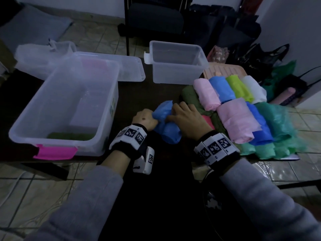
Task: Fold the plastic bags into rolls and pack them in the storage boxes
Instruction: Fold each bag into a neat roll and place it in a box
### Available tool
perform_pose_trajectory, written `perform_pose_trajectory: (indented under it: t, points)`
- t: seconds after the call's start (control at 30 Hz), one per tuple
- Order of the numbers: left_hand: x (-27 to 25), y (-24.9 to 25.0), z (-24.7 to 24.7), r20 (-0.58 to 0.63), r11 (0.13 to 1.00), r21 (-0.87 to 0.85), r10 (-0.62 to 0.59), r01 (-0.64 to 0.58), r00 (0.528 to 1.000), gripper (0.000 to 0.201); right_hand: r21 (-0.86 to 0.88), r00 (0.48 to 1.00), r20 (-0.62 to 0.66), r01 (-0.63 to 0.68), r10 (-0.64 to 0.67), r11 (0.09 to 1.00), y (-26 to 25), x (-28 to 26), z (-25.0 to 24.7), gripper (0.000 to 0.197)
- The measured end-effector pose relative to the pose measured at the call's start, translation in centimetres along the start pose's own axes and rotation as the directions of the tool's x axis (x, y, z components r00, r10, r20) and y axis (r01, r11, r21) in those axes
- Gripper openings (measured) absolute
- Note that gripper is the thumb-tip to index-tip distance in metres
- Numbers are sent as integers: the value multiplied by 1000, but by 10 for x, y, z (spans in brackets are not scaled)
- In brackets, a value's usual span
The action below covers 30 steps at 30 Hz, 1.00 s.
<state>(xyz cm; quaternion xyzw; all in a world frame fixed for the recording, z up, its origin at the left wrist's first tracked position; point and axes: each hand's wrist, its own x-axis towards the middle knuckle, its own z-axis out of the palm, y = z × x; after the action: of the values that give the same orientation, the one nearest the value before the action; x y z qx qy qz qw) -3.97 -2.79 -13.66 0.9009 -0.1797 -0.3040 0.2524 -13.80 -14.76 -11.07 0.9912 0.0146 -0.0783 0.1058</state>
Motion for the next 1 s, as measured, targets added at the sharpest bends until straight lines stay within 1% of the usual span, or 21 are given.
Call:
perform_pose_trajectory:
  t: [0.07, 0.13, 0.2, 0.27, 0.3, 0.37, 0.4, 0.47, 0.5, 0.53, 0.6, 0.67, 0.7, 0.77, 0.8, 0.87, 0.93, 1.0]
  points:
    - [3, 1, -4, -14, 993, -108, 35, -36, 999, 26, 8, 999, -16, 47, -47, 999, 0, 0, 1, 52]
    - [5, 1, -11, -30, 959, -282, 25, -33, 999, 26, 47, 993, -71, 96, -92, 994, -4, -1, 7, 50]
    - [8, 2, -19, -105, 909, -414, 3, -47, 994, 25, 62, 990, -109, 94, -87, 994, -11, 0, 12, 52]
    - [10, 3, -25, -163, 897, -436, -2, -70, 987, 25, 124, 990, -119, 92, -77, 988, -19, 1, 15, 54]
    - [11, 2, -27, -174, 891, -448, -3, -76, 985, 31, 168, 991, -109, 89, -71, 982, -23, 1, 16, 55]
    - [11, 2, -29, -211, 885, -460, -26, -76, 977, 46, 239, 999, -23, 53, -49, 970, -28, 2, 14, 58]
    - [10, 0, -30, -238, 909, -413, -52, -53, 970, 51, 272, 998, 30, 37, -46, 962, -27, 1, 14, 62]
    - [11, -6, -29, -263, 971, -233, -113, 51, 958, 59, 347, 991, 121, 14, -60, 938, -25, -2, 12, 70]
    - [11, -10, -27, -243, 985, -149, -125, 90, 962, 62, 375, 985, 155, 7, -70, 927, -25, -3, 10, 72]
    - [9, -12, -25, -204, 989, -100, -130, 111, 970, 63, 385, 982, 173, 6, -78, 923, -24, -5, 9, 72]
    - [7, -13, -20, -99, 987, -91, -141, 132, 985, 68, 345, 979, 187, 16, -85, 938, -26, -6, 8, 70]
    - [6, -10, -17, 5, 983, -101, -154, 154, 988, 80, 278, 983, 162, 35, -83, 960, -29, -8, 11, 67]
    - [5, -7, -16, 55, 983, -112, -137, 143, 989, 83, 264, 986, 149, 39, -81, 964, -29, -8, 11, 66]
    - [5, -4, -15, 145, 965, -223, -106, 137, 984, 79, 261, 987, 146, 32, -72, 965, -29, -9, 12, 65]
    - [6, -3, -15, 175, 936, -313, -107, 158, 979, 74, 262, 987, 144, 30, -70, 965, -29, -9, 12, 63]
    - [4, 2, -18, 205, 846, -501, -90, 183, 975, 60, 266, 990, 123, 41, -76, 963, -29, -10, 12, 56]
    - [2, 7, -22, 180, 756, -635, -56, 159, 982, 52, 270, 991, 105, 56, -87, 961, -29, -12, 12, 54]
    - [0, 13, -28, 114, 682, -726, -4, 86, 993, 53, 281, 990, 107, 59, -93, 958, -30, -13, 11, 57]
